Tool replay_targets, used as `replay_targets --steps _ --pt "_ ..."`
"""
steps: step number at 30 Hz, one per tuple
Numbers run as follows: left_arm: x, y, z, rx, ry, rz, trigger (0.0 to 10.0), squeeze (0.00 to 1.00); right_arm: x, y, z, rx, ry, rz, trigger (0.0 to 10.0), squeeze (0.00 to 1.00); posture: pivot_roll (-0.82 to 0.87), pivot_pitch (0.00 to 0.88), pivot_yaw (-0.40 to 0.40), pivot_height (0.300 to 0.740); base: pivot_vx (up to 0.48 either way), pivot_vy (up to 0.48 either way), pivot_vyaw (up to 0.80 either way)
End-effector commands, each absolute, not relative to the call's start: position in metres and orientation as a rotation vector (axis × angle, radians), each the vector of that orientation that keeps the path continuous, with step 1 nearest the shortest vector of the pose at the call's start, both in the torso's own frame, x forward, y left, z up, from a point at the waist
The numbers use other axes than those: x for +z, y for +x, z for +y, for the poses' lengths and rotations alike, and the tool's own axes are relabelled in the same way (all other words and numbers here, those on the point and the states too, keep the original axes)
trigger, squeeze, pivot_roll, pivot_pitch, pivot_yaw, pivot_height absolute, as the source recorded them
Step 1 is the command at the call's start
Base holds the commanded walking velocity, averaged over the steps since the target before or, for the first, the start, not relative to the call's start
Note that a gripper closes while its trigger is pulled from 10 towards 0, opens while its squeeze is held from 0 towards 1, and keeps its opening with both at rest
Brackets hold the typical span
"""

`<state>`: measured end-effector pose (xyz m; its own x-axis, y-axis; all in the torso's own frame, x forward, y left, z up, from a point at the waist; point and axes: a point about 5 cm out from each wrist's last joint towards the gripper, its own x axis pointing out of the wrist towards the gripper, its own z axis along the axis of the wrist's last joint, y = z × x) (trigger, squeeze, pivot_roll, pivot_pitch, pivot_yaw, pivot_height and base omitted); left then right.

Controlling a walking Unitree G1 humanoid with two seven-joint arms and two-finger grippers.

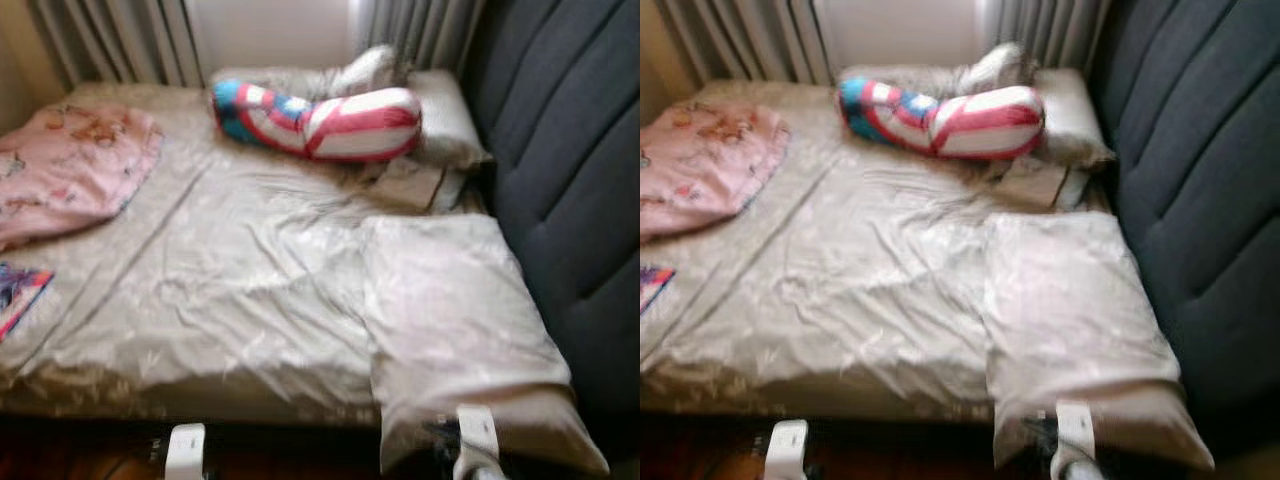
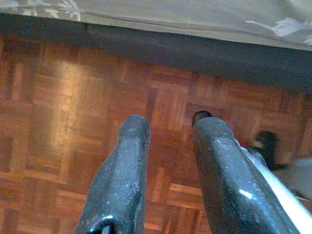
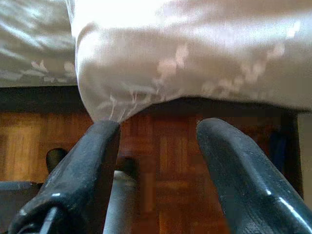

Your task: Clean up the room

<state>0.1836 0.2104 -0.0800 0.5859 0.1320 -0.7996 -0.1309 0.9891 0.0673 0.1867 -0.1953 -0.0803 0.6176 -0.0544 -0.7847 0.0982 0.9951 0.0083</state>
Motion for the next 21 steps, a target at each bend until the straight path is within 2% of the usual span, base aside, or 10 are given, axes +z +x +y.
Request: replay_targets --steps 1,7,11,21 --pt "-0.0836 0.1786 0.2063 0.144 -0.009 0.962 10.0 0.0 -0.0819 0.182 -0.2006 -0.112 0.058 0.912 10.0 0.0 -0.13 0.067 -0.021 0.74 0.0 0.349 0.0" --pt "-0.0833 0.1798 0.2049 0.139 -0.01 0.96 10.0 0.0 -0.0826 0.1807 -0.2021 -0.13 0.071 0.923 10.0 0.0 -0.13 0.071 -0.019 0.74 0.0 0.48 0.0" --pt "-0.0832 0.1802 0.2043 0.136 -0.012 0.958 10.0 0.0 -0.083 0.18 -0.2019 -0.131 0.075 0.926 10.0 0.0 -0.12 0.072 -0.018 0.74 0.0 0.48 -0.8" --pt "-0.083 0.1807 0.2039 0.133 -0.006 0.958 10.0 0.0 -0.0831 0.18 -0.2001 -0.123 0.077 0.921 10.0 0.0 -0.11 0.053 -0.015 0.74 0.0 0.48 0.0"
